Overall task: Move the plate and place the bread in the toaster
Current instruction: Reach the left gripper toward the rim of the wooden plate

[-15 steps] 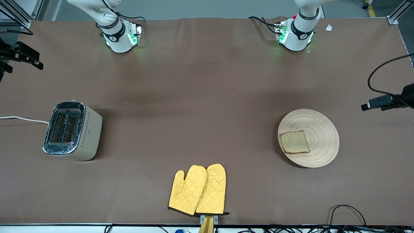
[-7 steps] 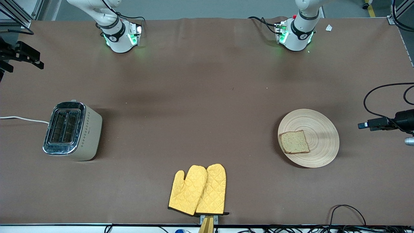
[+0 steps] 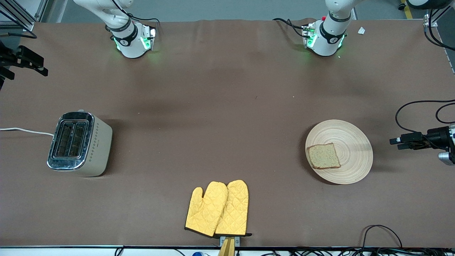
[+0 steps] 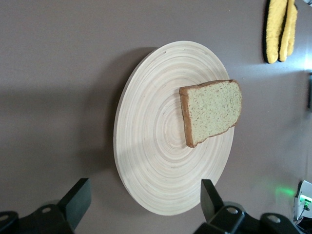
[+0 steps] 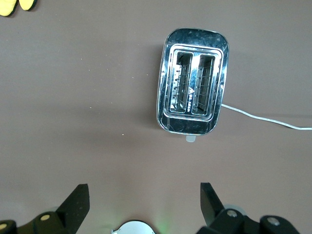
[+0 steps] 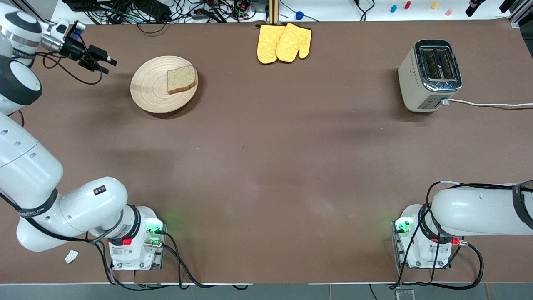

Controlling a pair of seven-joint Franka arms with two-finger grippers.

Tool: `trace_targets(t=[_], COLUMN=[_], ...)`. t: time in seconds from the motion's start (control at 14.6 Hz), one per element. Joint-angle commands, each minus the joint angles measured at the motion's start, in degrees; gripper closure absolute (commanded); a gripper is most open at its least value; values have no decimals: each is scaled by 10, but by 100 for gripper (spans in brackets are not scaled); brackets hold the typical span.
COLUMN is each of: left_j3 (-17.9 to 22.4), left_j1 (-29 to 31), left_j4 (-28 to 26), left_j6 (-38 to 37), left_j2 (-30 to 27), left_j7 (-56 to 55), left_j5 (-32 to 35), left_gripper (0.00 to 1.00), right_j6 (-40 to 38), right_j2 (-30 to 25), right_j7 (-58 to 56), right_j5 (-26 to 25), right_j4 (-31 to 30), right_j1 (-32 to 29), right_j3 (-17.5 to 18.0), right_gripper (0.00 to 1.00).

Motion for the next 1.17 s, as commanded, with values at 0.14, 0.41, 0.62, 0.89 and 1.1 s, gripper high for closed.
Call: trace_targets(t=[0.14,0.41,0.62,0.89,1.1], left_j3=[-3,-3,-3,-7,-10], left_j1=[16,18,18,16,14], left_j4=[29,28,28,28,28], left_j6=[-3,-4,-4,-4,-4], left_j2=[50,71,80,93,106], left_j7=[88,143,167,187,193], left_j5=[-41,-70,-78,-79,-79], left_gripper=[7,12,19,24,28], right_j6=[1,1,1,1,1], right_j2=[-3,-3,-3,-3,-3], right_j7=[-3,-3,-3,-3,-3], right_j5=[8,8,8,8,8], right_j4=[-3,-3,-2,-2,-2], right_j1=[-2,-1,0,0,0], right_j3=[0,0,0,0,0], right_gripper=[0,0,0,0,0])
